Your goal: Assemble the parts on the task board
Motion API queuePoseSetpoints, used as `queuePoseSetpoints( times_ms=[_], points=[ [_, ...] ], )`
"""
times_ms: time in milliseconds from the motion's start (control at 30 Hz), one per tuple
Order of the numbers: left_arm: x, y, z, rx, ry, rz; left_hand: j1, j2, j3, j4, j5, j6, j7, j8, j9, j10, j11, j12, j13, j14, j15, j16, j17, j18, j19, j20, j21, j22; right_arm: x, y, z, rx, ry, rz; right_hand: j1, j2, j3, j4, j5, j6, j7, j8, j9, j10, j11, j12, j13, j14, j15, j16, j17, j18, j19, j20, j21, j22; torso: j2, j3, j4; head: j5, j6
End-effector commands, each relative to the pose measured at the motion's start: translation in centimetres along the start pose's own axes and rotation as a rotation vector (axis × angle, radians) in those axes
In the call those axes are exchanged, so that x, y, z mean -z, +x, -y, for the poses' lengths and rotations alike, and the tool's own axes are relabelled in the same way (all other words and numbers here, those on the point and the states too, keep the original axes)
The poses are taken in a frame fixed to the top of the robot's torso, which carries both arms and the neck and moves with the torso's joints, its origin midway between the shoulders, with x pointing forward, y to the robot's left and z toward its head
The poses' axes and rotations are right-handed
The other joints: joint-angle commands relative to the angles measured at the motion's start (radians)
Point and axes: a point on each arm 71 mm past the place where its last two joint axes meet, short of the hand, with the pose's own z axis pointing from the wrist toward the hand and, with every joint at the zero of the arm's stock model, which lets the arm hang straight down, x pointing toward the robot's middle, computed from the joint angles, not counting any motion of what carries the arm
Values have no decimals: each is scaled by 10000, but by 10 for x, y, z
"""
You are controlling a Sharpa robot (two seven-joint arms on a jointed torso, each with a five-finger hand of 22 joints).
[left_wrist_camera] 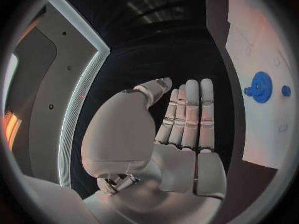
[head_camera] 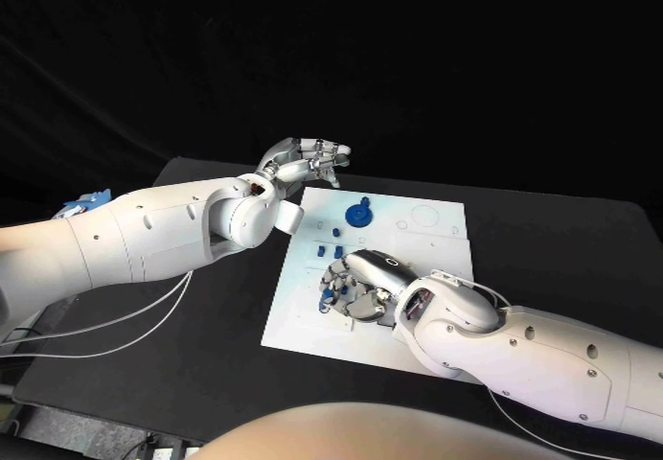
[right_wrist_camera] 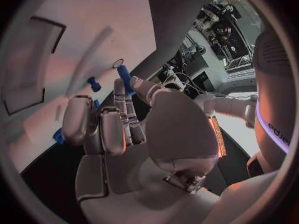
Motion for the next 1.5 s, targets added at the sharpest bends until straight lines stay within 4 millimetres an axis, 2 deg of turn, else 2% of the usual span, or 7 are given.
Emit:
queuePoseSetpoints(
  times_ms=[33, 733, 1033, 1200, 1400, 1500],
  points=[
    [0, 3, 1, 49, 66, -197, -11, 84, -48, -1, 50, -67, 16, -21, 13, -50, 18, 60, 15, -77, 7, -40, -14, 122, -1, 85, -34, -14, 0, 4, -1, 299, -137, -429, -39, 20, 80, 3, 50, 36, 23, 30, 561, -1, 14, -69, 16, 224, -71, -8, 9, -200, 54, -50, 12, 1057, -3, -3, 2, 6, -19],
    [0, 2, 1, 32, 58, -181, -16, 92, -51, 2, 49, -72, 17, -19, 19, -73, 20, 85, 20, -86, 11, -36, -21, 121, -1, 88, -41, -15, 0, 7, 1, 1284, 182, -179, -29, -14, 81, -32, 93, 1, 37, 32, 584, -23, 26, -95, 18, 240, -60, 23, 74, -221, 99, -44, 105, 1102, -1, -5, 14, -1, -107],
    [0, 2, 1, 26, 47, -169, -22, 97, -54, 6, 49, -77, 19, -18, 24, -91, 23, 102, 23, -92, 13, -33, -27, 121, -1, 91, -48, -16, 0, 8, -3, 1495, 36, -137, -24, -29, 84, -48, 126, -9, 42, 35, 595, -29, 30, -104, 21, 239, -57, 20, 63, -219, 97, -42, 94, 1101, -8, -3, -7, 9, -118],
    [0, 2, 1, 21, 33, -159, -22, 97, -54, 6, 49, -77, 19, -18, 24, -91, 23, 102, 23, -92, 13, -33, -27, 121, -1, 91, -48, -16, 0, 10, -5, 1460, -104, -398, -233, -330, -83, -14, 329, -268, 166, -113, 579, -146, 123, -199, 25, 237, 16, 28, 69, -216, 80, 6, 43, 1103, -10, -9, -7, 0, -122],
    [0, 1, 1, 14, 20, -143, -22, 97, -54, 6, 49, -77, 19, -18, 24, -91, 23, 102, 23, -92, 13, -33, -27, 121, -1, 91, -48, -16, 0, 12, -7, 1398, -226, -621, -353, -546, -222, 3, 491, -442, 228, -275, 538, -154, 169, -221, 51, 239, 58, 46, 93, -215, 78, 46, 30, 1116, -7, -3, 2, -18, -125],
    [0, 1, 0, 12, 13, -139, -26, 100, -55, 8, 50, -79, 21, -17, 26, -105, 25, 110, 23, -98, 15, -32, -30, 121, -3, 92, -52, -17, 0, 12, -7, 1366, -274, -618, -457, -676, -332, 54, 571, -702, 255, -507, 464, -139, 186, -230, 77, 236, 78, 57, 104, -213, 77, 70, 22, 1129, -13, -5, -1, -27, -115]
  ],
)
